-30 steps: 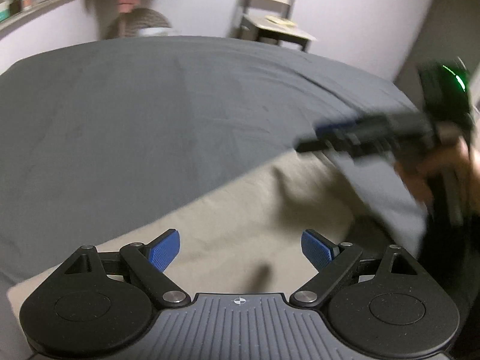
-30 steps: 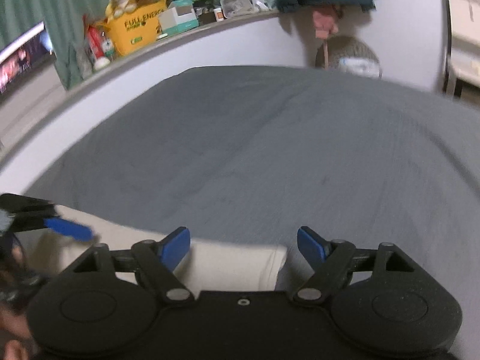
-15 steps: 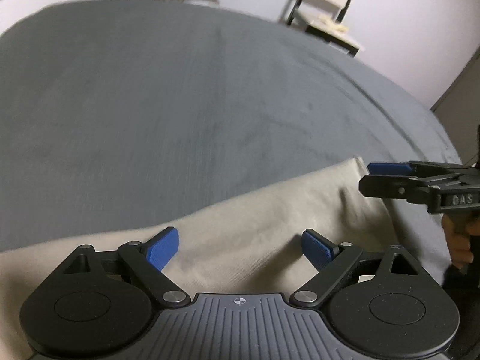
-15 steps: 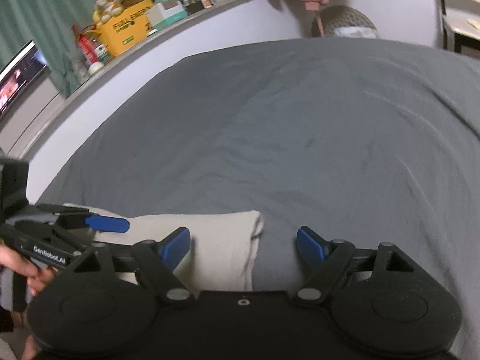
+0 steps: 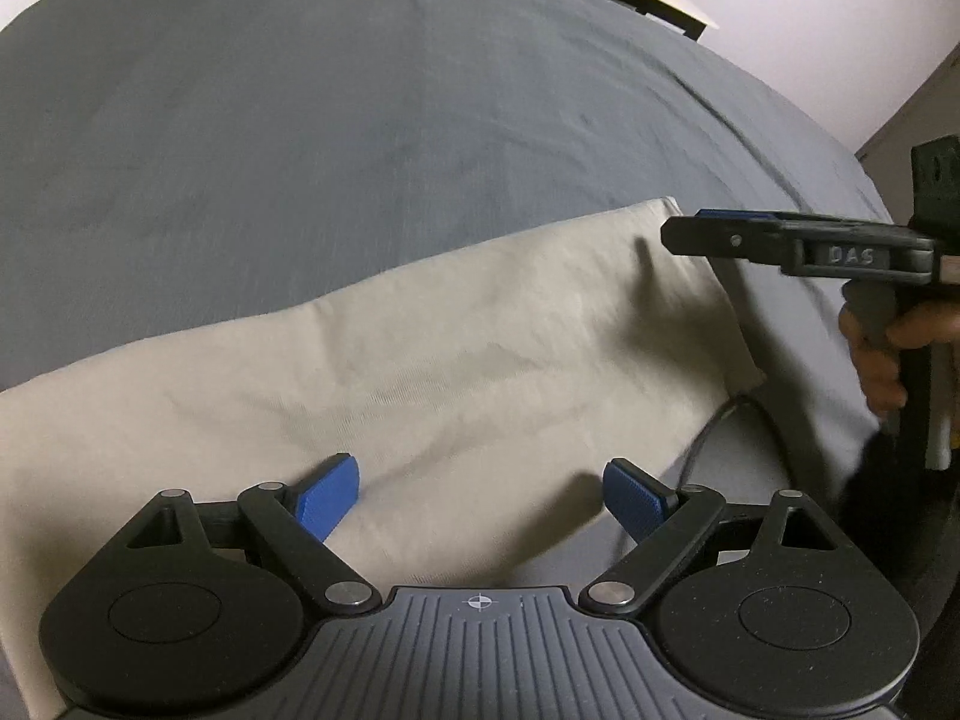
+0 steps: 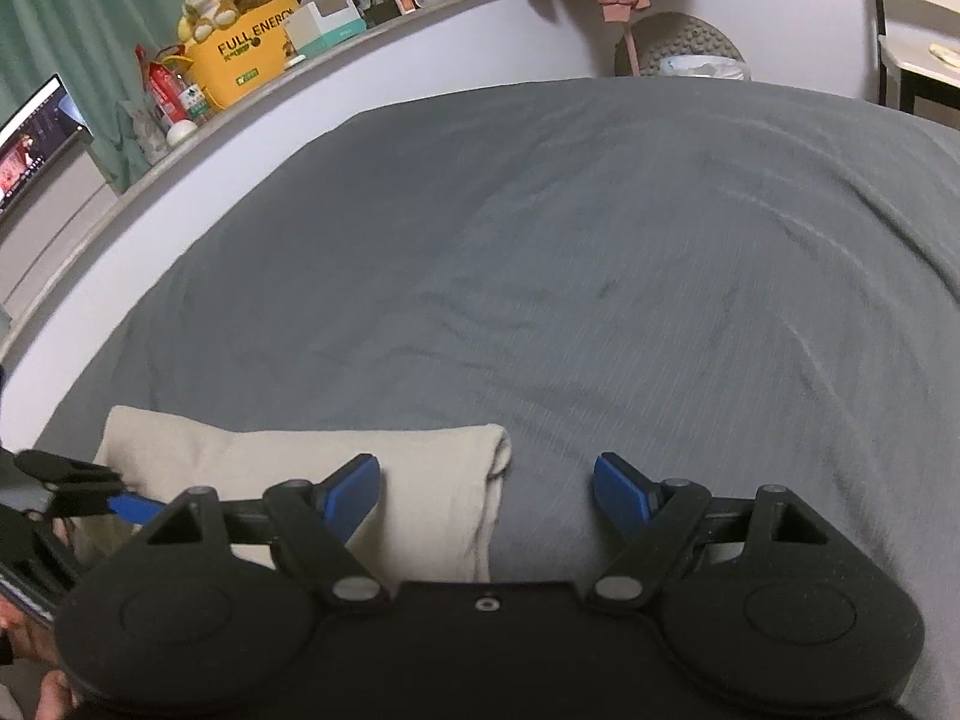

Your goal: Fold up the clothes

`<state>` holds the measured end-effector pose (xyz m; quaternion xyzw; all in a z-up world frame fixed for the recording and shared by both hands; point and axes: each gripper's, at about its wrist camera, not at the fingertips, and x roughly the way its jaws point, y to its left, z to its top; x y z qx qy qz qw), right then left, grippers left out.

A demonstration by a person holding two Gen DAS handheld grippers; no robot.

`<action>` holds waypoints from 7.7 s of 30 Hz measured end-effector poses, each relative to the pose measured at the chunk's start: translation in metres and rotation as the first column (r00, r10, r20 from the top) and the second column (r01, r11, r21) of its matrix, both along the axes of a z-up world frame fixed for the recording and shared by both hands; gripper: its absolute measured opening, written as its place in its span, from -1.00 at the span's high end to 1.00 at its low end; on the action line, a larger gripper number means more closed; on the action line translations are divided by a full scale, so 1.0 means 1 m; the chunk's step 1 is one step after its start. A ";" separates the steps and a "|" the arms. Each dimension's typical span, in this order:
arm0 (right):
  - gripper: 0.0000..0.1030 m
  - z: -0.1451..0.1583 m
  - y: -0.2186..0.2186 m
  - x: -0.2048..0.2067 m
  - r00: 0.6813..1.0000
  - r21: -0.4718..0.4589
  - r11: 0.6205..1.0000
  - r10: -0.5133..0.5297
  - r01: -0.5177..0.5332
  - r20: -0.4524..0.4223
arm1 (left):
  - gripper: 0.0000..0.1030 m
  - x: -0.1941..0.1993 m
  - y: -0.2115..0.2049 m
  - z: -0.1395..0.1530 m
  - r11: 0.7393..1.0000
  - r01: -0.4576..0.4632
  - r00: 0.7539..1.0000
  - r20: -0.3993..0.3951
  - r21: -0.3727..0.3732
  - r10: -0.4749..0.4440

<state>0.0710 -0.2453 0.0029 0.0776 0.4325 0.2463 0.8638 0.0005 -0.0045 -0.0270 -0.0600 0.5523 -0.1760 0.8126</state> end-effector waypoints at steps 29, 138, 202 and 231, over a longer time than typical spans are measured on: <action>0.53 -0.029 -0.033 0.029 0.917 0.312 0.923 0.311 -0.228 -0.251 | -0.75 -0.019 0.004 -0.008 0.980 0.196 0.979 -0.047 -0.031 -0.197; 0.02 0.023 0.173 -0.102 0.798 -0.107 0.876 0.474 -0.471 0.373 | -0.75 -0.055 0.141 0.029 0.914 -0.274 0.871 0.325 -0.301 0.368; -0.41 0.004 0.148 -0.076 0.899 0.062 0.897 0.439 -0.439 0.013 | -0.81 -0.083 0.204 0.038 0.976 -0.185 0.983 -0.008 -0.118 0.185; 0.50 -0.075 0.130 0.000 0.890 0.541 0.840 0.213 0.044 -0.403 | 0.37 -0.105 0.222 -0.012 0.838 -0.447 0.893 -0.213 -0.313 0.397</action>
